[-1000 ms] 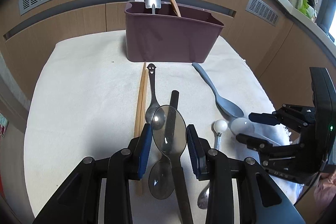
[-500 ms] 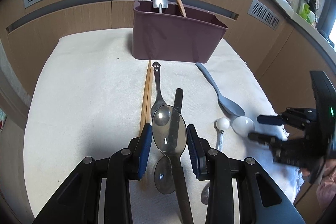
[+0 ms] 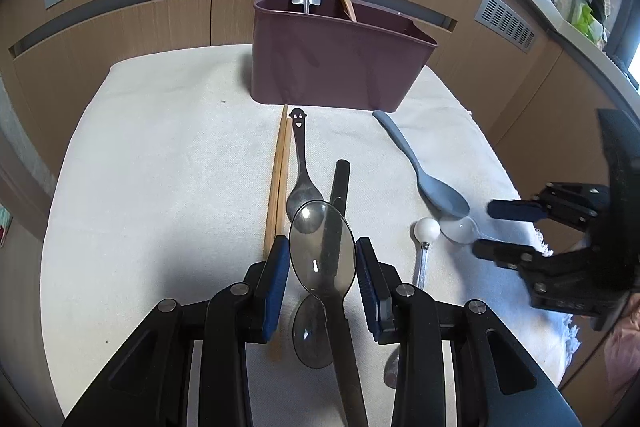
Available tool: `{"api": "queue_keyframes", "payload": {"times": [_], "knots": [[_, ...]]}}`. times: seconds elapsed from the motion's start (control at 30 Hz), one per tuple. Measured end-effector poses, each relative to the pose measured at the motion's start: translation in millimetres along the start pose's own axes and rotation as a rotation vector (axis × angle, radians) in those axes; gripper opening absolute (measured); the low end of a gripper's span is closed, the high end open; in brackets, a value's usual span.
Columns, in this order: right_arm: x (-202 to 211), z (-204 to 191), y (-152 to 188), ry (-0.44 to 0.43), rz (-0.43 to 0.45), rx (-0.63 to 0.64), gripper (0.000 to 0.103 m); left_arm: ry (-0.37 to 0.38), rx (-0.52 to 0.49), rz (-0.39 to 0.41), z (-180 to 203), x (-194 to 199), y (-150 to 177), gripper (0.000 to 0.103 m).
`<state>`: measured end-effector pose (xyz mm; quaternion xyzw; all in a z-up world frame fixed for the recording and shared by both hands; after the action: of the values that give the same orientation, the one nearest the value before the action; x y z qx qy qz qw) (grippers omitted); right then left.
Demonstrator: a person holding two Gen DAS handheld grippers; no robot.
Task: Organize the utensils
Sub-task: 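Lift both spoons and drop them into the maroon caddy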
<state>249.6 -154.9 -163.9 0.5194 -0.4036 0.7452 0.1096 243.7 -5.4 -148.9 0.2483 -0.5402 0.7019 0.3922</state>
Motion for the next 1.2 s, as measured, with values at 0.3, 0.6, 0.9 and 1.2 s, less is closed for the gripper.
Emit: {"api": "queue_keyframes", "payload": {"times": [0.3,0.6,0.9,1.2], "knots": [[-20,0,1,-0.016,-0.072,-0.018,0.032,0.013,0.003,0.032,1,11,-2,0.035],[40,-10,-17,-0.057,0.132,-0.109,0.032,0.033,0.000,0.137,9,48,-12,0.034],[90,2,-59,-0.077,0.324,-0.187,0.032,0.091,-0.071,0.274,44,103,-67,0.034],[215,69,-195,0.001,0.761,-0.186,0.033,0.104,-0.212,0.595,89,184,-220,0.034]]}}
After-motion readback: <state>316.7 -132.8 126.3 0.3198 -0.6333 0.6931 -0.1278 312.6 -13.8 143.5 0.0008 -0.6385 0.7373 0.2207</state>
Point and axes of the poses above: each gripper's, at about its wrist camera, not at the fingertips, and x roughly against the way its jaws point, z to its right, y to its underside, the point moved 9 cm from there along -x, roughly the way its jaws point, and after that the axes turned 8 degrees about x, right-handed, at the moved point
